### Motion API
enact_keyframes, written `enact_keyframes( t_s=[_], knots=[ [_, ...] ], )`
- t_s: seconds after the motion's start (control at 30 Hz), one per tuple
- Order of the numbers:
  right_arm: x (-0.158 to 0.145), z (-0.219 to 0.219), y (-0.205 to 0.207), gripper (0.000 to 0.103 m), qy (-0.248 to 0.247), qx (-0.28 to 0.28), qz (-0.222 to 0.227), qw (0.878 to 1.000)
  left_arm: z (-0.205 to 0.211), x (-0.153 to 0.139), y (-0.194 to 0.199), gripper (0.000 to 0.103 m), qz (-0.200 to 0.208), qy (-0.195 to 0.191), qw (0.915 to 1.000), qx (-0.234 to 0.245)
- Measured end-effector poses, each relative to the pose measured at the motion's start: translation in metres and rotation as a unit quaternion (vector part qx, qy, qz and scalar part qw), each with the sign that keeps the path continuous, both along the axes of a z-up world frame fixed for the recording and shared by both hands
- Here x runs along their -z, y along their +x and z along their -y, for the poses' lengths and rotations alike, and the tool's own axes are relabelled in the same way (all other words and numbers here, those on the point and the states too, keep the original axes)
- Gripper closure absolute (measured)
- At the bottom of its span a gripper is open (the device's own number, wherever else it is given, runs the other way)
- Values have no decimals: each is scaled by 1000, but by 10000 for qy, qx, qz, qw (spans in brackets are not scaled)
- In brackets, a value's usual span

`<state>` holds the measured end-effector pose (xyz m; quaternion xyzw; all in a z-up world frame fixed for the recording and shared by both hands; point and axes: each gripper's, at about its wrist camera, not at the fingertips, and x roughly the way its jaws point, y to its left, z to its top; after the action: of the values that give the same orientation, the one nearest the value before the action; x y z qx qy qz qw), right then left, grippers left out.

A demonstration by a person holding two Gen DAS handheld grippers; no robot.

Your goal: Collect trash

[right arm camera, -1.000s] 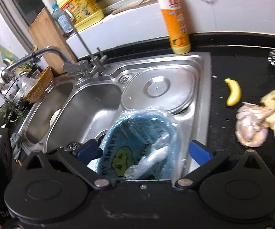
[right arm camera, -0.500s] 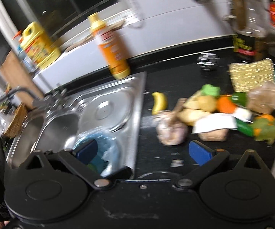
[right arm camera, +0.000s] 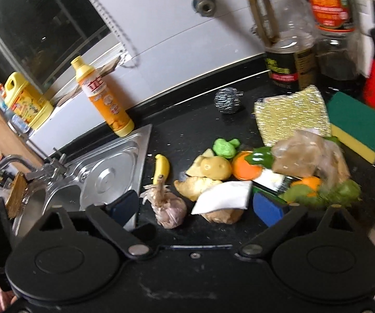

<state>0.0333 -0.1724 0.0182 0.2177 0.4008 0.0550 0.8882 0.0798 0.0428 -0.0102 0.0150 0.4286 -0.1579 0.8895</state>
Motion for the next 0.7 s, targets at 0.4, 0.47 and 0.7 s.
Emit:
enact_keyframes(
  t_s=[0.4, 0.47, 0.7],
  knots=[
    [14, -42, 49, 62, 108, -992, 41, 9950, 17, 20, 28, 21, -311, -17, 9995, 58],
    [19, -46, 55, 75, 122, -1057, -24, 9943, 17, 22, 31, 25, -358, -32, 9993, 64],
    [30, -48, 63, 90, 133, -1063, -204, 9940, 22, 32, 37, 48, -551, -132, 9983, 164]
  ],
)
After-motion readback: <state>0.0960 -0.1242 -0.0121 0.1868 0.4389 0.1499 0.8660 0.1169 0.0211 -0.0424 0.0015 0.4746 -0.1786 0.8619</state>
